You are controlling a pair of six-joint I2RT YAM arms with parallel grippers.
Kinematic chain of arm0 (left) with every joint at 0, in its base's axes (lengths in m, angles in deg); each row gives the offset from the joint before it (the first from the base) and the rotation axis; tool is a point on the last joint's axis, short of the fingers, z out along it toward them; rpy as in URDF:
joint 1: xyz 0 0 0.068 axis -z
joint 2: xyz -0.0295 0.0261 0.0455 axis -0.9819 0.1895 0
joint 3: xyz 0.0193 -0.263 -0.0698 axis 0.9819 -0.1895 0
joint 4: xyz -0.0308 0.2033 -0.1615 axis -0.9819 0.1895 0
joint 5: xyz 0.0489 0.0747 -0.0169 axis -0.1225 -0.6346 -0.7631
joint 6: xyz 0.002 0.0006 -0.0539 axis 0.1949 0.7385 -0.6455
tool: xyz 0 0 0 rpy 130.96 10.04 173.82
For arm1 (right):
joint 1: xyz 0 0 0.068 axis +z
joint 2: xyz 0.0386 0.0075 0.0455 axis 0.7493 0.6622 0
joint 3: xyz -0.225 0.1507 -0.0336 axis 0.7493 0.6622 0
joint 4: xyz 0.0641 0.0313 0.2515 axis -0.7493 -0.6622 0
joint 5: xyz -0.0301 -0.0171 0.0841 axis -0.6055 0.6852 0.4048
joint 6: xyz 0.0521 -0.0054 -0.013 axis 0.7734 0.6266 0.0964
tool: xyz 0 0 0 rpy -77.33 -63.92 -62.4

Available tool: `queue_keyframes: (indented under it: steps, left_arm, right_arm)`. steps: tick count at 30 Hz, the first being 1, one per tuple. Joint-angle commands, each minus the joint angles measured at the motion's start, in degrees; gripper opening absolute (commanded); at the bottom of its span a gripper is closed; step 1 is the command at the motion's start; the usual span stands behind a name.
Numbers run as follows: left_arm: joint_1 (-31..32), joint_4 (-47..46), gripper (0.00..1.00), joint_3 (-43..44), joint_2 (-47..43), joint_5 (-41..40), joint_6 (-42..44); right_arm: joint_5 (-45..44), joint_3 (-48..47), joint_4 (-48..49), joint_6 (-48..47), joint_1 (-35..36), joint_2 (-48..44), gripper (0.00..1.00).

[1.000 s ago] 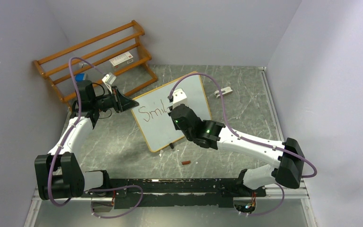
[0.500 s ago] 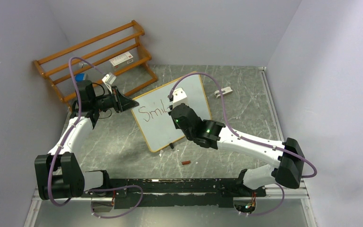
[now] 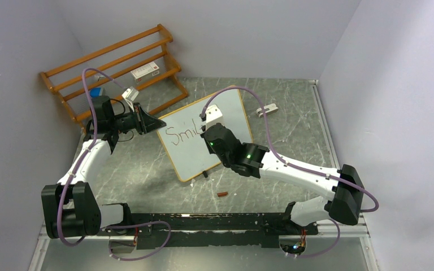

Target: Write a sentence on the whiteboard

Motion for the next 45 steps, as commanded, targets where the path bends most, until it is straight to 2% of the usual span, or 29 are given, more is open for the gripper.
queue_keyframes:
  steps: [1, 30, 45]
  left_arm:
    - [-0.8, 1.6, 0.05, -0.1, 1.2, -4.6, 5.1]
    - [-0.8, 1.9, 0.05, 0.0, 1.3, -4.8, 5.2]
    - [-0.8, 2.0, 0.05, 0.0, 1.4, -4.9, 5.3]
  right_arm:
    - [1.7, -1.1, 2.2, -0.1, -0.5, 0.7, 0.00]
    - [4.8, -1.2, -3.6, 0.0, 0.0, 0.9, 0.00]
    - [2.2, -0.8, -6.4, 0.2, 0.1, 0.3, 0.00]
